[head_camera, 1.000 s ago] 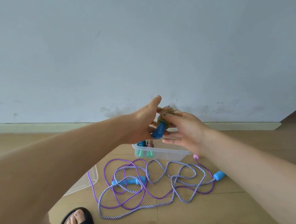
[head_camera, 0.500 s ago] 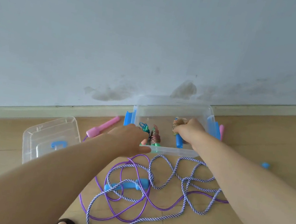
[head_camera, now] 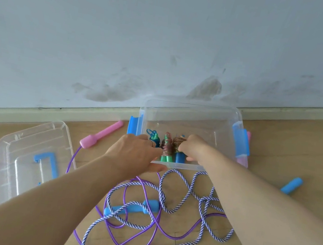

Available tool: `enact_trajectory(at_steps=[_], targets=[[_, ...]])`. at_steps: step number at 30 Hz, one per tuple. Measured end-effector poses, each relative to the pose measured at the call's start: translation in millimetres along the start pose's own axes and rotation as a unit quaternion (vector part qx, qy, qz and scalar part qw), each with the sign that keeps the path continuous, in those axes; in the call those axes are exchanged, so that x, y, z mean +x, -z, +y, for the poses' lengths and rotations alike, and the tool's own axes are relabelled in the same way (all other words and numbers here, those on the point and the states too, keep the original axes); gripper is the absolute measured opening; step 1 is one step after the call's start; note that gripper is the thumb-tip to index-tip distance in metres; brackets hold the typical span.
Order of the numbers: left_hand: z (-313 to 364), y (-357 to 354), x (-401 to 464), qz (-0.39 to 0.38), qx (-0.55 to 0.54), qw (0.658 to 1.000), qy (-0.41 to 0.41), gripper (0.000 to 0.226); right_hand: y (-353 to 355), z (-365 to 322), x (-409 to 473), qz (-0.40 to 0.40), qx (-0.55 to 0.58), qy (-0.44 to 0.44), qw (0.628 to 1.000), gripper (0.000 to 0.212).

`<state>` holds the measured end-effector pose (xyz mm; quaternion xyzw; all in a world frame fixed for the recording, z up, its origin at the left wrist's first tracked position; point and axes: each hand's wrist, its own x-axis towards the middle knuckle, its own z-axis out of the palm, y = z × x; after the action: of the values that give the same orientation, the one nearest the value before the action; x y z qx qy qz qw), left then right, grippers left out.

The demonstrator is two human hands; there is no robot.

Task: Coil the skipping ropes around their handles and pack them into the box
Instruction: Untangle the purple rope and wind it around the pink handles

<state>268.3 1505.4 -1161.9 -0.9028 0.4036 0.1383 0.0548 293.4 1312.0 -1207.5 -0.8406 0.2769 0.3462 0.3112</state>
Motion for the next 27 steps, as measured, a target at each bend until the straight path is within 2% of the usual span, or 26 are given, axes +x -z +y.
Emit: enact_trajectory(at_steps=[2, 4, 7, 10, 12, 15, 17, 19, 21, 23, 25, 27], targets=[[9, -1, 4, -0.009, 0.014, 1.0, 0.022, 0.043, 7, 0, -6, 0.015, -0.041, 0.017, 0.999, 0.033], [16, -1, 9, -0.023, 0.018, 0.998, 0.055, 0.048, 15, -5, -15, 0.072, -0.083, 0.041, 0.993, 0.036], [22, 4, 14, -0.039, 0.011, 0.996, 0.083, 0.053, 23, -10, -25, 0.167, -0.06, 0.106, 0.978, 0.038], [24, 10, 13, -0.05, -0.043, 0.992, 0.109, 0.053, 26, -17, -41, 0.267, -0.034, 0.218, 0.938, 0.017], [26, 17, 8, -0.054, -0.094, 0.986, 0.123, 0.055, 25, -19, -55, 0.28, -0.033, 0.277, 0.919, 0.01], [30, 31, -4, 0.002, -0.015, 0.995, 0.099, 0.057, 18, -13, -78, 0.25, -0.088, 0.343, 0.901, 0.014], [26, 34, -16, 0.06, 0.046, 0.994, 0.076, 0.04, 13, -2, -92, 0.227, -0.12, 0.375, 0.891, 0.023], [22, 31, -29, 0.036, 0.043, 0.996, 0.067, 0.027, 8, 11, -102, 0.205, -0.141, 0.386, 0.888, 0.027], [20, 23, -39, -0.045, 0.001, 0.997, 0.067, 0.016, 0, 28, -106, 0.161, -0.178, 0.362, 0.901, 0.022], [20, 18, -44, -0.083, -0.035, 0.993, 0.074, 0.008, -17, 45, -108, 0.072, -0.242, 0.318, 0.914, 0.018], [18, 14, -43, -0.062, -0.026, 0.995, 0.067, 0.006, -43, 63, -109, -0.028, -0.27, 0.271, 0.924, 0.013], [16, 10, -42, -0.041, 0.003, 0.998, 0.045, 0.011, -74, 77, -113, -0.105, -0.262, 0.223, 0.933, 0.024]])
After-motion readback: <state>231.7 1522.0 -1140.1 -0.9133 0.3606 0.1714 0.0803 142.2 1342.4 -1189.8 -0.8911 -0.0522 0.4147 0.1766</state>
